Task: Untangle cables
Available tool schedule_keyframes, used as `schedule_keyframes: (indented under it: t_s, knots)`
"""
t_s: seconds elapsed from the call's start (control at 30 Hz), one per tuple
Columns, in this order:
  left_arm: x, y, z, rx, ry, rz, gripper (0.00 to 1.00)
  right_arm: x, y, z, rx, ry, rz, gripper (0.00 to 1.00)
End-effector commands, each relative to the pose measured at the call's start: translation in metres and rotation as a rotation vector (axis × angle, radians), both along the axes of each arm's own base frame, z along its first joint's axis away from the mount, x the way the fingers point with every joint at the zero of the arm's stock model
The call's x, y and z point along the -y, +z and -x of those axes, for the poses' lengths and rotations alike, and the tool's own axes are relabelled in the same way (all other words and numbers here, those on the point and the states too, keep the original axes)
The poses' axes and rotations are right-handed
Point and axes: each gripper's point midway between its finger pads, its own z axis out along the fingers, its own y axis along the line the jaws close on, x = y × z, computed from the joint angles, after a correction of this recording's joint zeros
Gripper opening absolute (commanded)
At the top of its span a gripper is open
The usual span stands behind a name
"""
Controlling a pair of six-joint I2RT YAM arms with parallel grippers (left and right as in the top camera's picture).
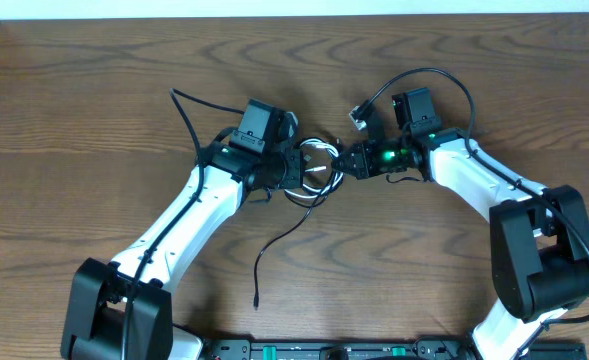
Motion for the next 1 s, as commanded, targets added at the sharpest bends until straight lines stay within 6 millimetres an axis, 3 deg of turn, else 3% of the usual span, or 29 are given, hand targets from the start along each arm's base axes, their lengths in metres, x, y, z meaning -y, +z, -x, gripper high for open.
schedule_keyframes:
  t_s: [0.0,0.07,0.17,0.3,0.53,0.77,0.97]
  knots:
    - [0.004,0.005,-0.004,0.046,-0.06,0.001,0.07,-0.009,0.025,0.01,0.038,0.088,-0.116,0.01]
    - [0.004,0.012,-0.005,0.076,-0.081,0.001,0.07,-0.006,0.025,0.008,0.037,0.082,-0.119,0.08]
    - [0.006,0.032,-0.008,0.147,-0.103,0.014,0.07,0.0,0.027,0.005,0.032,0.069,-0.133,0.37]
    - [0.006,0.07,-0.016,0.276,-0.092,0.056,0.08,0.005,0.042,0.007,0.014,0.092,-0.231,0.52]
    - [-0.022,0.114,-0.036,0.349,0.193,0.143,0.07,0.005,0.066,0.019,0.056,0.192,-0.381,0.54]
    - [-0.022,0.123,-0.041,0.289,0.357,0.265,0.07,0.002,0.083,0.026,0.096,0.261,-0.479,0.55]
    - [-0.019,0.134,-0.048,0.248,0.487,0.393,0.07,0.001,0.089,0.02,0.172,0.281,-0.49,0.56]
